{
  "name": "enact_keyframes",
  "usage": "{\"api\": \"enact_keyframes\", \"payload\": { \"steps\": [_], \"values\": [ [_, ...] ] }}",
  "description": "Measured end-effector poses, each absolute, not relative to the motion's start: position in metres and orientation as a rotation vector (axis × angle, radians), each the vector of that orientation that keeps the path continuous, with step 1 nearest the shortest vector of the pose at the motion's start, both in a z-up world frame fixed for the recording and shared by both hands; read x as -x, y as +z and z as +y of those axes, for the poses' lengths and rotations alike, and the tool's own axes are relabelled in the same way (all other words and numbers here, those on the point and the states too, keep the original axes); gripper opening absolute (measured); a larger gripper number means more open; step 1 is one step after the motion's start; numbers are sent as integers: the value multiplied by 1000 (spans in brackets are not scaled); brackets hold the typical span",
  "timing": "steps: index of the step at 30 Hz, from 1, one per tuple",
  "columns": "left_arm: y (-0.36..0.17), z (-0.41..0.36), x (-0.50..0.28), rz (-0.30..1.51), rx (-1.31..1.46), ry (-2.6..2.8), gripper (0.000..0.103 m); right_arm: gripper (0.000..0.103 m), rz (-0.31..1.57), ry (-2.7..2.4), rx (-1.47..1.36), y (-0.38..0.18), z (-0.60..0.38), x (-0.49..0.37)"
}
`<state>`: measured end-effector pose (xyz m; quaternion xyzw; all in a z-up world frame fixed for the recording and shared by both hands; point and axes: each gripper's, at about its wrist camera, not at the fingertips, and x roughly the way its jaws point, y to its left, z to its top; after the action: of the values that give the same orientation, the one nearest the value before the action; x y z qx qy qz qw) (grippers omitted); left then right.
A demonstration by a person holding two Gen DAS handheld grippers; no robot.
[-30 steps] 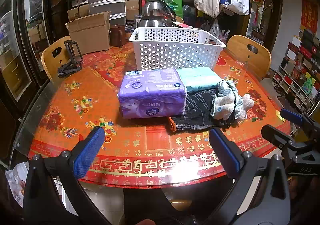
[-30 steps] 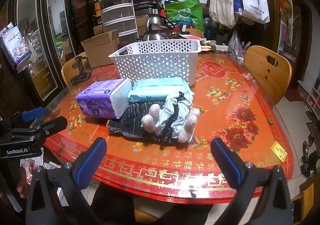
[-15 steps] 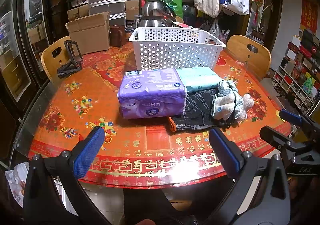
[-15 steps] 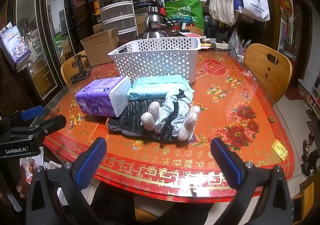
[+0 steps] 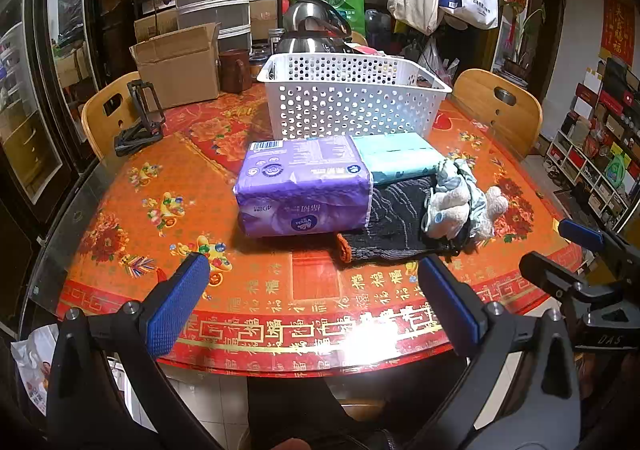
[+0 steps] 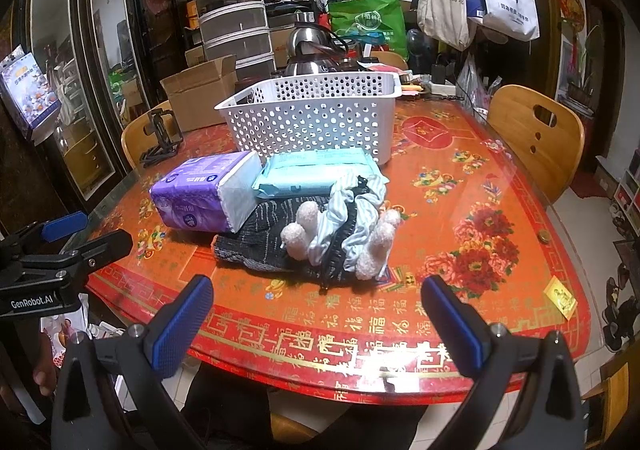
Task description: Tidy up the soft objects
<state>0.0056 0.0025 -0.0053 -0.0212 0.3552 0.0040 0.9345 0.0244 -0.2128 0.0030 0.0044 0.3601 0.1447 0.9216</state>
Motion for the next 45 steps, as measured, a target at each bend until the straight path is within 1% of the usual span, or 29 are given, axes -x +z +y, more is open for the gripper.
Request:
{"api": "enact_keyframes", "payload": {
  "steps": [39,45],
  "values": [
    [-7,0,-8,729,40,9,103,103,752,296,-11,-2,-212,-26],
    [-5,7,-11,691,37,21,103,103,726,304,-32,1,-210,-28]
  ]
}}
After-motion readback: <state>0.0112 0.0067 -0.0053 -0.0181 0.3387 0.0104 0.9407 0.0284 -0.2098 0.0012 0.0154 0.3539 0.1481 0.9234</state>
